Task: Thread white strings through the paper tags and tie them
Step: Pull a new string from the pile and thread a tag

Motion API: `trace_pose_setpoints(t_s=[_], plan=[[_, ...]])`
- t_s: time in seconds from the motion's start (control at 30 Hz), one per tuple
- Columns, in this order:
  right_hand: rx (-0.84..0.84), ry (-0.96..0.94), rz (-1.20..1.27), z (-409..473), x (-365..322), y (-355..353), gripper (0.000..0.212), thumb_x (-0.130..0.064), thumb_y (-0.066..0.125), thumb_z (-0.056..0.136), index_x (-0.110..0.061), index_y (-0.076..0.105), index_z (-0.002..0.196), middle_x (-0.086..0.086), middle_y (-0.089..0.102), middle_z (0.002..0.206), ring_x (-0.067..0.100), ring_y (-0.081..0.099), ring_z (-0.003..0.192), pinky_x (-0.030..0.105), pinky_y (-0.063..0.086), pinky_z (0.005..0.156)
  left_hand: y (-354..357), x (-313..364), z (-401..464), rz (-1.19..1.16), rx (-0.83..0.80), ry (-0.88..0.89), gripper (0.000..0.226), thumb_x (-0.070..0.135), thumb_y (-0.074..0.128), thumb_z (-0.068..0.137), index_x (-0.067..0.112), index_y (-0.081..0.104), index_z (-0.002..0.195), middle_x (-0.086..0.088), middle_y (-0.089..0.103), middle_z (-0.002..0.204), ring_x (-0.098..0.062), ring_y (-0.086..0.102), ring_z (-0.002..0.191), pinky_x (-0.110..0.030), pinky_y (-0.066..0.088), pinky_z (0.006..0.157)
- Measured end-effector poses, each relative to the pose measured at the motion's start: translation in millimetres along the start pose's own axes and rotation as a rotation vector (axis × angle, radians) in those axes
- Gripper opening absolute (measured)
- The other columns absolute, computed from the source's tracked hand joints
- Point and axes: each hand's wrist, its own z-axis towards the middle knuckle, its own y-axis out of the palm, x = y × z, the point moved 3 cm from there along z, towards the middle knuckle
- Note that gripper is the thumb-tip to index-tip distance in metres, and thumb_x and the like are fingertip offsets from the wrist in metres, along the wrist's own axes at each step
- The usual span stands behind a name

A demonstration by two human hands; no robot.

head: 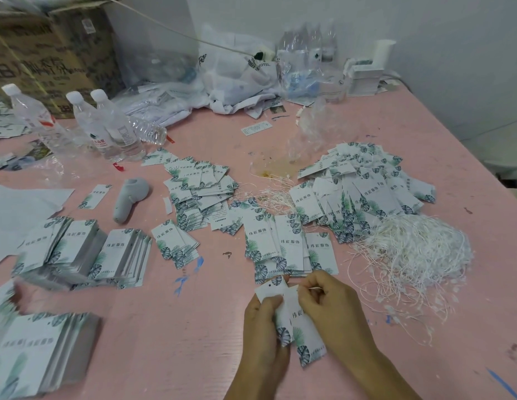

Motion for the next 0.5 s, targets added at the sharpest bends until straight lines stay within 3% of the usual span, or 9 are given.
trace_pose_setpoints(t_s=[0.1,0.2,0.4,0.5], plan=[[-0.014,0.023,0.032,-1.0,0.7,-0.5,0.029,-0.016,0.067,0.084,-0.039,0.058,0.069,0.001,0.051,0.057,0.002,0.038,0.048,0.013,0.035,0.048,3.1,1.7,-1.0,0.054,-0.043,0.036,0.025,-0.002,0.069,0.079,-0.003,0.07,0.103,-0.032,0.07,0.094,-0.035,0.069,0.076,-0.037,0.057,0.058],[-0.028,0.061,0.078,-2.3,1.5,-0.4,0.022,-0.014,0.069,0.084,-0.029,0.06,0.071,0.001,0.053,0.058,0.001,0.039,0.05,0.017,0.037,0.05,4.4,2.6,-1.8,0.092,-0.058,0.07,0.038,0.001,0.082,0.07,-0.004,0.069,0.105,-0.031,0.07,0.095,-0.036,0.069,0.078,-0.039,0.057,0.062],[-0.048,0.09,0.14,-3.9,2.7,-5.5,0.017,-0.014,0.069,0.084,-0.024,0.064,0.072,0.001,0.061,0.063,0.001,0.045,0.053,0.017,0.041,0.053,4.4,-3.3,1.8,0.175,-0.027,0.134,0.031,0.003,0.084,0.061,0.003,0.07,0.089,-0.02,0.066,0.078,-0.028,0.063,0.068,-0.035,0.052,0.058],[-0.096,0.112,0.162,-3.1,6.2,-8.3,0.013,-0.016,0.069,0.085,-0.024,0.067,0.075,0.001,0.066,0.066,0.003,0.052,0.057,0.019,0.045,0.056,4.3,-5.4,3.6,0.198,-0.035,0.168,0.032,0.004,0.083,0.065,0.004,0.068,0.093,-0.017,0.066,0.077,-0.026,0.061,0.068,-0.035,0.051,0.059]])
